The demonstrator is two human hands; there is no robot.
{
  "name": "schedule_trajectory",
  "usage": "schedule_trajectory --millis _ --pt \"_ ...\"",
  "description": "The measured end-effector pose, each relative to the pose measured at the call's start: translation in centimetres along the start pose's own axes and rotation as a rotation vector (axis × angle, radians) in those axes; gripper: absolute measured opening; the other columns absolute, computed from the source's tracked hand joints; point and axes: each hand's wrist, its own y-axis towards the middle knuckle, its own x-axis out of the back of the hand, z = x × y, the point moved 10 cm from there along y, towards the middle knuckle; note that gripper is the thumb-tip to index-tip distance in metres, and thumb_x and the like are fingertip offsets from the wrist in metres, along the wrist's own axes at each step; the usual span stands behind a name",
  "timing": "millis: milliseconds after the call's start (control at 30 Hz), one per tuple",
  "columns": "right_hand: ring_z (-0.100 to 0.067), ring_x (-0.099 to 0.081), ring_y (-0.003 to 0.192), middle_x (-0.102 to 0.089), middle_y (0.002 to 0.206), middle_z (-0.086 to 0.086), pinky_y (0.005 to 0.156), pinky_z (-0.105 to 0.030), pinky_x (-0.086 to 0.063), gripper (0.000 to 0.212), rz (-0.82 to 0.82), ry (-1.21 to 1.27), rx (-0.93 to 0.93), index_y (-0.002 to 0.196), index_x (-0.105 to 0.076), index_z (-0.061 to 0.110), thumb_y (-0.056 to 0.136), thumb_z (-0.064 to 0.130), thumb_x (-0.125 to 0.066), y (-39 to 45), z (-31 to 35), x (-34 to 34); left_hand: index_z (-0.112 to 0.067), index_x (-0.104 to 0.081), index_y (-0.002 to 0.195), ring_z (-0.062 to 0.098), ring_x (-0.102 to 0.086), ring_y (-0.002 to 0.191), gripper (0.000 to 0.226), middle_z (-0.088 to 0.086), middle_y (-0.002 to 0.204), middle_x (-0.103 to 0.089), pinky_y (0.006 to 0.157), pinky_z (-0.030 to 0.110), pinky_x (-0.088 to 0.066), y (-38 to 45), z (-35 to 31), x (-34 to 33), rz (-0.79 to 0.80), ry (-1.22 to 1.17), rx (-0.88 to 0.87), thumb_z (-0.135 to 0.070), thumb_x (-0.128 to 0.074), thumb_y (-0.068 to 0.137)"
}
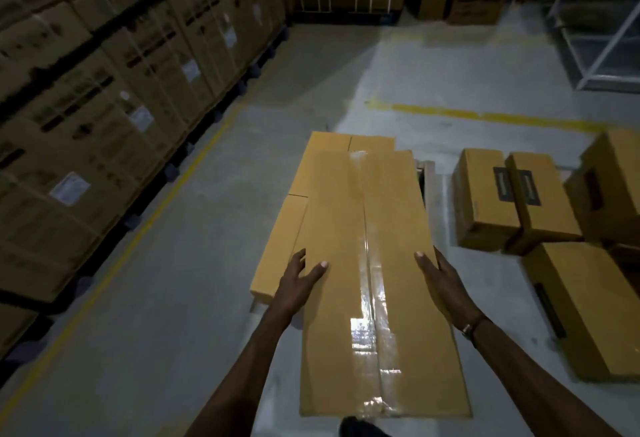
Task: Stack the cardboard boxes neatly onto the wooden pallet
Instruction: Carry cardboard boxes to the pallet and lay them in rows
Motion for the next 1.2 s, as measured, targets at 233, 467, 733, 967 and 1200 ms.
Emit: schedule_trajectory --millis 233,467,733,967,1200 --pt "0.02 -0.056 0.109 -0.056 0.124 0.031 0.082 -0.002 -0.042 0.038 -0.054 -0.012 -0.12 0.145 -0.042 0.04 0.108 0.038 -0.051 12.1 -5.5 -0.6 -0.028 -0.038 0.157 0.008 -0.037 0.139 0.069 -0.01 0.148 -0.044 0.105 0.036 -0.045 14.2 2.7 -2.8 0.122 0.018 0.045 -0.043 -0.07 0.097" --pt "-0.007 -0.056 0.132 -0.061 0.142 0.015 0.11 -0.032 -0.044 0.055 -0.103 -0.072 -0.21 0.152 -0.047 0.035 0.102 0.053 -0.057 22.4 -14.9 -1.1 -0.026 -0.05 0.141 -0.002 -0.051 0.12 0.05 -0.016 0.131 -0.055 0.1 0.022 -0.047 26.8 11.0 -6.0 0.197 0.035 0.116 -0.037 -0.071 0.097" --pt "-0.011 -0.061 0.129 -0.06 0.144 0.011 0.11 -0.042 -0.049 0.059 -0.137 -0.033 -0.309 0.156 -0.042 0.037 0.1 0.054 -0.055 31.6 -28.6 -4.7 -0.034 -0.048 0.149 0.016 -0.057 0.135 0.088 -0.009 0.147 -0.059 0.113 0.052 -0.048 40.3 24.2 -7.8 0.283 0.09 0.161 -0.072 -0.079 0.076" --pt "-0.009 -0.052 0.138 -0.056 0.149 0.017 0.119 -0.043 -0.039 0.062 -0.194 -0.03 -0.339 0.158 -0.039 0.042 0.101 0.061 -0.052 37.8 -38.8 -6.9 -0.021 -0.045 0.153 0.024 -0.039 0.146 0.087 -0.006 0.153 -0.042 0.119 0.053 -0.038 49.9 30.8 -9.1 0.263 0.268 0.04 -0.066 -0.074 0.084" --pt "-0.009 -0.047 0.138 -0.05 0.152 0.014 0.118 -0.038 -0.036 0.07 -0.192 -0.021 -0.385 0.161 -0.034 0.036 0.098 0.061 -0.051 40.9 -43.6 -7.9 -0.024 -0.042 0.158 0.031 0.0 0.16 0.098 0.003 0.175 0.0 0.124 0.065 -0.011 54.1 36.5 -9.5 0.22 0.541 0.002 -0.079 -0.062 0.079"
